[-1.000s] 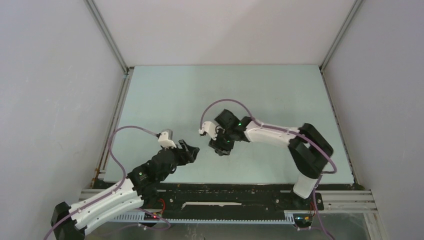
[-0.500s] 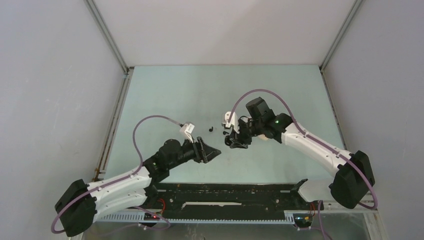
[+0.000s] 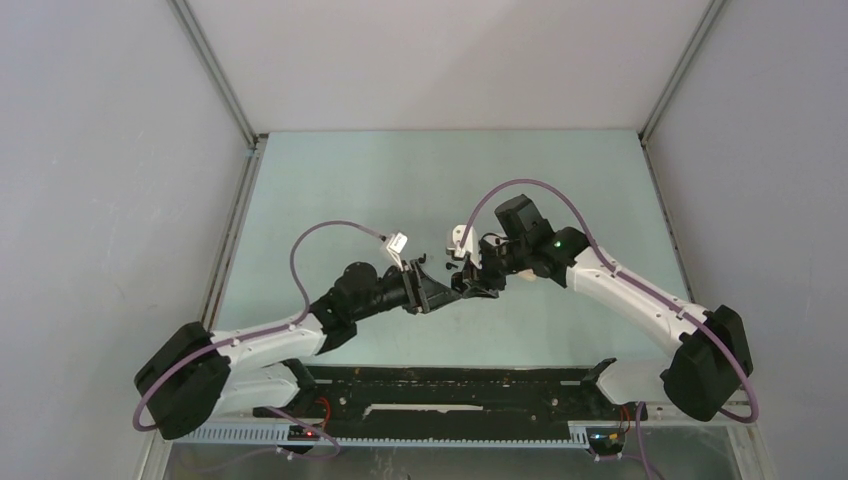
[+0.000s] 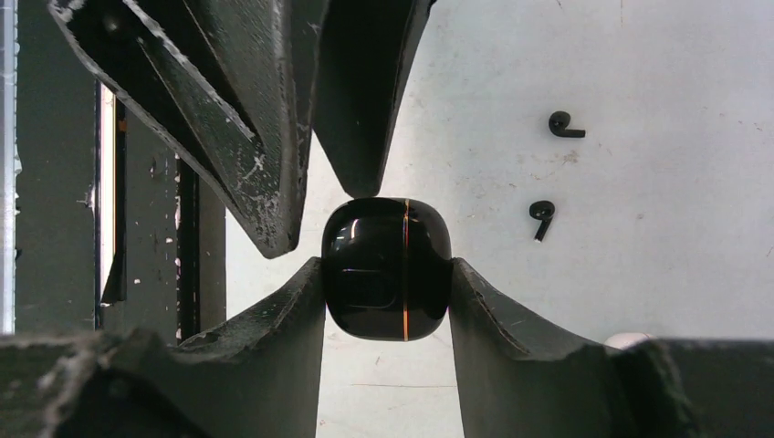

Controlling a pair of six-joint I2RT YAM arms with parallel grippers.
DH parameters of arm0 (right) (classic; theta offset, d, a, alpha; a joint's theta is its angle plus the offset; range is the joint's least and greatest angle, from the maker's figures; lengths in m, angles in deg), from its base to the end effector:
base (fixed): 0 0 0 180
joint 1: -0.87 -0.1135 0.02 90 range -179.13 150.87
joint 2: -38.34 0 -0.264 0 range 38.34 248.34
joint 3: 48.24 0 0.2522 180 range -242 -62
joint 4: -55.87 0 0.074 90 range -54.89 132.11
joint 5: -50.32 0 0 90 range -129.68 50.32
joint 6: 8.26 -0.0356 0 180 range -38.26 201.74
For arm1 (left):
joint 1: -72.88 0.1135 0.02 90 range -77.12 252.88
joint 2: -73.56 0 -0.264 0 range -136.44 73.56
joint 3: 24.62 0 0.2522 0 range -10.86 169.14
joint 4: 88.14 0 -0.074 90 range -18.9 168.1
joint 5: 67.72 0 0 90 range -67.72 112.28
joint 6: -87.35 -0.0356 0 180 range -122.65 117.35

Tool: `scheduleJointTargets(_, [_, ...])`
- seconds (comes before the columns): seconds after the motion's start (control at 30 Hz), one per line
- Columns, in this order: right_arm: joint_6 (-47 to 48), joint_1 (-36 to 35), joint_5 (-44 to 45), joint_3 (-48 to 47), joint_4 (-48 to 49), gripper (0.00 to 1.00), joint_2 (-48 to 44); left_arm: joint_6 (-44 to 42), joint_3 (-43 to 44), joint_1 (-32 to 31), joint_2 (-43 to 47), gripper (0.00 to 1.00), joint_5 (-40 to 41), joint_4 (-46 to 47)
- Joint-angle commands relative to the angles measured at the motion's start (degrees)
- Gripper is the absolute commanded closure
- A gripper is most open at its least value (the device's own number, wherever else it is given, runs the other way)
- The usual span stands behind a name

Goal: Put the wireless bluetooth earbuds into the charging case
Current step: Pass from the right arm to the left

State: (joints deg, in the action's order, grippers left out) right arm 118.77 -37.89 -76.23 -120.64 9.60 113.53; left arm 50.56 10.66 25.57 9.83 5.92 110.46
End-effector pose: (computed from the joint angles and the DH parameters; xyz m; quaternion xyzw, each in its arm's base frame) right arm 0.1986 0.1866 0.2790 -0.6329 0.6347 0.2988 0.3276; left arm 0.1496 -0.1769 0.2116 0.0525 0.7611 -0.5596 0.3237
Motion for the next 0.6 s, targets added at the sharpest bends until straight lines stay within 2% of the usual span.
scheduleJointTargets(0.0, [1.6, -0.2, -2.5, -0.2, -0.3, 0.71, -1.5, 3.9, 1.9, 0.7, -2.5, 0.42, -3.5, 7.1])
scheduleJointTargets(0.3, [3.0, -1.2, -3.3, -0.2, -1.5, 0.71, -1.1, 10.0, 0.5, 2.5, -8.1, 0.48, -6.6, 17.0])
scheduleJointTargets(0.57, [2.8, -0.9, -2.4, -0.2, -1.0, 0.71, -1.0, 11.0, 1.1, 2.6, -11.5, 0.50, -8.4, 18.4])
